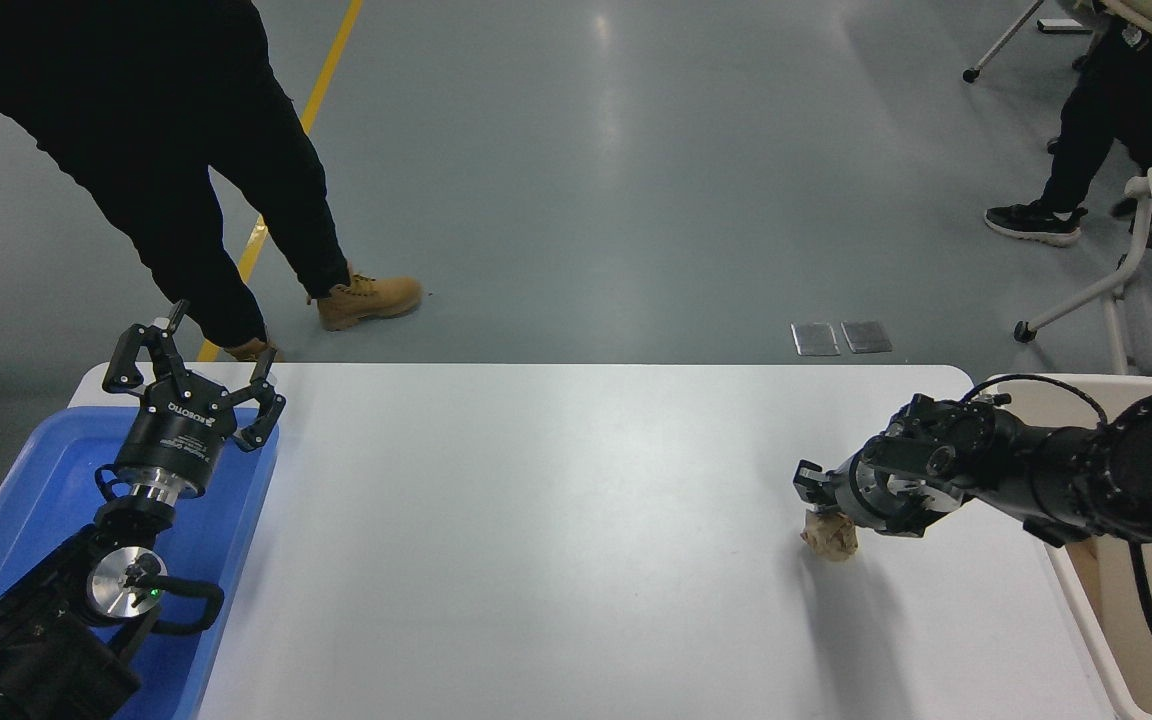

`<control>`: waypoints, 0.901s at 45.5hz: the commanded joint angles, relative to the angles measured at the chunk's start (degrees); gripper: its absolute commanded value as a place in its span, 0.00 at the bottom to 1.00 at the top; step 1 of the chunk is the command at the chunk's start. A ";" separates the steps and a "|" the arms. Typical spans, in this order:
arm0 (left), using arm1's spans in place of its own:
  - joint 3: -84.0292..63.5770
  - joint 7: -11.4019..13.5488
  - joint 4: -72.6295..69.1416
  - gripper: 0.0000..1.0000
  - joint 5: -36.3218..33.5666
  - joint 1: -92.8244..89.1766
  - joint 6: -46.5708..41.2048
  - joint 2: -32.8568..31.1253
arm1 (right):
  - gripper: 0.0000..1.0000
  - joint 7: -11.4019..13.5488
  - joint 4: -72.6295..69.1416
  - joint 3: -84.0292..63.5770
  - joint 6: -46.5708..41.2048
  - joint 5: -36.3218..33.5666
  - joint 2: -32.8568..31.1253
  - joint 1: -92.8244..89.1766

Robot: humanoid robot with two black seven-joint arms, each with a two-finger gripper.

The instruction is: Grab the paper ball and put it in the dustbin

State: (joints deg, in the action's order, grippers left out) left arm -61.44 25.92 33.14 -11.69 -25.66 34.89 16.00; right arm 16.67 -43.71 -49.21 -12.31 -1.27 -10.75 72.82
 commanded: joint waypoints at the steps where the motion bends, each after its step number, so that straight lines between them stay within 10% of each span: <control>1: 0.00 0.01 0.00 0.98 0.00 0.00 0.00 0.00 | 0.00 0.03 -10.94 -3.08 -0.17 0.65 -6.99 11.37; 21: 0.00 0.01 0.00 0.98 0.00 0.00 0.00 0.00 | 0.00 0.03 -33.37 -8.10 -7.19 3.64 -24.84 41.52; 41: 0.00 0.01 0.00 0.98 0.00 0.09 0.00 0.00 | 0.00 0.03 -33.89 -9.24 -12.82 3.64 -27.30 49.61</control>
State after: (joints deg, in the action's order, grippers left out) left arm -61.44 25.97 33.14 -11.70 -25.62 34.84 16.00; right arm 16.71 -75.98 -57.57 -23.13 2.28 -36.50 118.39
